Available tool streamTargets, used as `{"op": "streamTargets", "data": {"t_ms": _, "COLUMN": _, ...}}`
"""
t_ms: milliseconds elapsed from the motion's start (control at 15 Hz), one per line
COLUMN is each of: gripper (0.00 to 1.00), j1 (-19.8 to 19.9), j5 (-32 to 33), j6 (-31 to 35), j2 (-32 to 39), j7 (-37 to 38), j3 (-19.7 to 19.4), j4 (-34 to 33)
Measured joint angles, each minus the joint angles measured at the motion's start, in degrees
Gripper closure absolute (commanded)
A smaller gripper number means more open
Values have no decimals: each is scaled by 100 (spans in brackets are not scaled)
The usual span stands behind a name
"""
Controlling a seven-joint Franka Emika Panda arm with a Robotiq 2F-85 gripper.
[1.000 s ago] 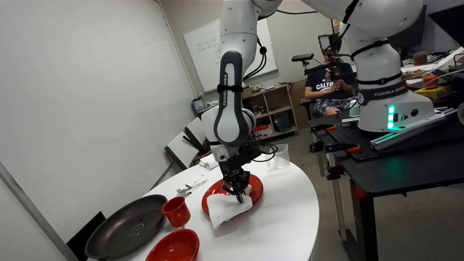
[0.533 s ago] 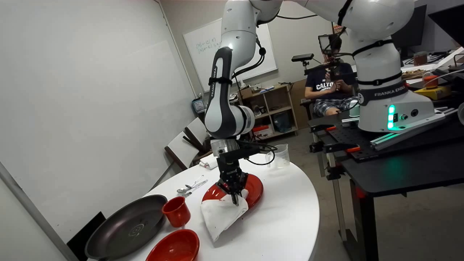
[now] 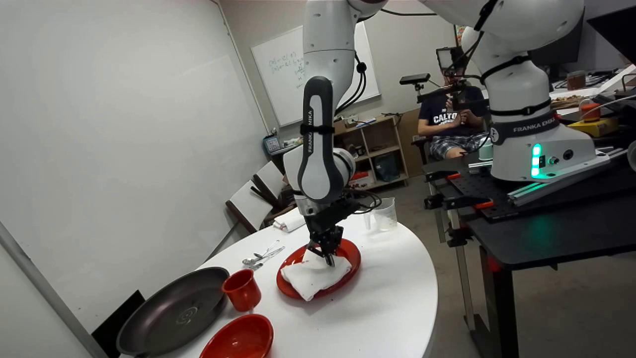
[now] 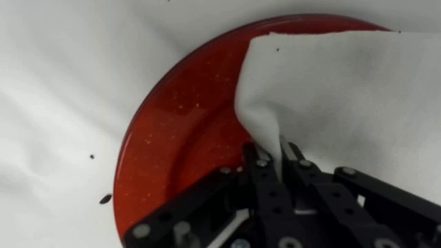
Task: Use the tea towel to wipe the plate
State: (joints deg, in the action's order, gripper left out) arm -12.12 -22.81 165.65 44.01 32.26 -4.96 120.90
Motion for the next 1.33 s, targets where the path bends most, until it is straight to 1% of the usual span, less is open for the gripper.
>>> {"op": "streamTargets", "data": {"t_ms": 200, "gripper": 97, "j1": -719, "j5": 369, "j6": 4, "j2": 44, "j7": 540, "j3": -692, "j4": 51}}
{"op": "streamTargets", "data": {"t_ms": 467, "gripper": 97, "j1": -1549, "j5": 910, "j6": -5, "j2": 216, "j7": 1293, "j3": -1500, "j4": 65}}
{"op": "streamTargets", "data": {"t_ms": 533, "gripper": 97, "j1": -1725, "j5": 1031, "j6": -7, "j2": 269, "j7": 1461, "j3": -1667, "j4": 65}}
{"op": "streamTargets", "data": {"t_ms": 667, "gripper": 97, "j1": -1954, "j5": 1216, "j6": 11, "j2": 346, "j7": 1697, "j3": -1859, "j4": 64}}
{"op": "streamTargets", "data": {"t_ms": 867, "gripper": 97, "j1": -2139, "j5": 1396, "j6": 20, "j2": 459, "j7": 1912, "j3": -2006, "j4": 36}}
{"op": "streamTargets", "data": {"t_ms": 1000, "gripper": 97, "j1": -2131, "j5": 1416, "j6": -51, "j2": 506, "j7": 1950, "j3": -1975, "j4": -2}}
{"op": "streamTargets", "data": {"t_ms": 1200, "gripper": 98, "j1": -1921, "j5": 1416, "j6": -234, "j2": 493, "j7": 1950, "j3": -1752, "j4": -94}}
{"op": "streamTargets", "data": {"t_ms": 1333, "gripper": 98, "j1": -1659, "j5": 1416, "j6": -449, "j2": 400, "j7": 1939, "j3": -1523, "j4": -171}}
